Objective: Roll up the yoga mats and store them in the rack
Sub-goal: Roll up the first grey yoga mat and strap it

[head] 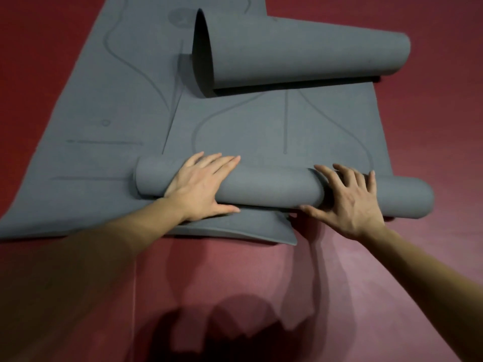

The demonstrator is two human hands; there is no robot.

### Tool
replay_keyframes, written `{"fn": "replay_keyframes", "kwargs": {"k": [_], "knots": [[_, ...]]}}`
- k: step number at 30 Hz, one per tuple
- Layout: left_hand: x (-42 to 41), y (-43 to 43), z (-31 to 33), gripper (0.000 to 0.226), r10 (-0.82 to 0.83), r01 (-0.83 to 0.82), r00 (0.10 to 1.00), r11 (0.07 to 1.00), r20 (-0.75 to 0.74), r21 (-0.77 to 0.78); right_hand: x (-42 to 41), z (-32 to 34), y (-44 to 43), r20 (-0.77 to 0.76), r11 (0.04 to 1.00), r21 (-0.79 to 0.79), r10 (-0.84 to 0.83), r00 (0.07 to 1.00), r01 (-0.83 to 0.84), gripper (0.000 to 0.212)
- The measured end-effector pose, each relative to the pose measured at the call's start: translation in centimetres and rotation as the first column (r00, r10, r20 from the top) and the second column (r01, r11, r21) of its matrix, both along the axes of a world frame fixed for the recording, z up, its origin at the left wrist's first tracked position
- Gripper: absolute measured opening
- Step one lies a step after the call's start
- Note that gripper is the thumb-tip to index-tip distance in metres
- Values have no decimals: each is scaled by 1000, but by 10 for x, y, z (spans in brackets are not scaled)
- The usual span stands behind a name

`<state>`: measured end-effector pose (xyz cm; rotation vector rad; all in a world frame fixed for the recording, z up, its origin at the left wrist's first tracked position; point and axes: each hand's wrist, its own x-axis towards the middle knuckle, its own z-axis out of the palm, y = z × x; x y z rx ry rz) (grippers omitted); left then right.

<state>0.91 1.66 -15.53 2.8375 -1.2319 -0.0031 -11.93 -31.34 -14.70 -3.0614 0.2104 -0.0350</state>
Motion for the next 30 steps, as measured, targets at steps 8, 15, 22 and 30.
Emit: {"fn": "replay_keyframes", "kwargs": {"k": [8, 15, 22, 30], "knots": [[13, -10, 4, 115, -18, 15, 999, 999, 45, 52, 6, 2, 0, 35, 998, -68, 14, 999, -12, 102], [-7, 2, 9, 101, -106, 107, 989, 994, 101, 1, -23, 4, 7, 44, 998, -42, 46, 998, -45, 98], [-25, 20, 6, 101, -144, 143, 989, 989, 17, 31, -71, -2, 29, 103, 999, 0, 36, 994, -36, 89], [-40, 5, 9, 87, 7, -8, 1000, 998, -12, -54, -27, 5, 6, 13, 999, -2, 54, 998, -54, 86]]}}
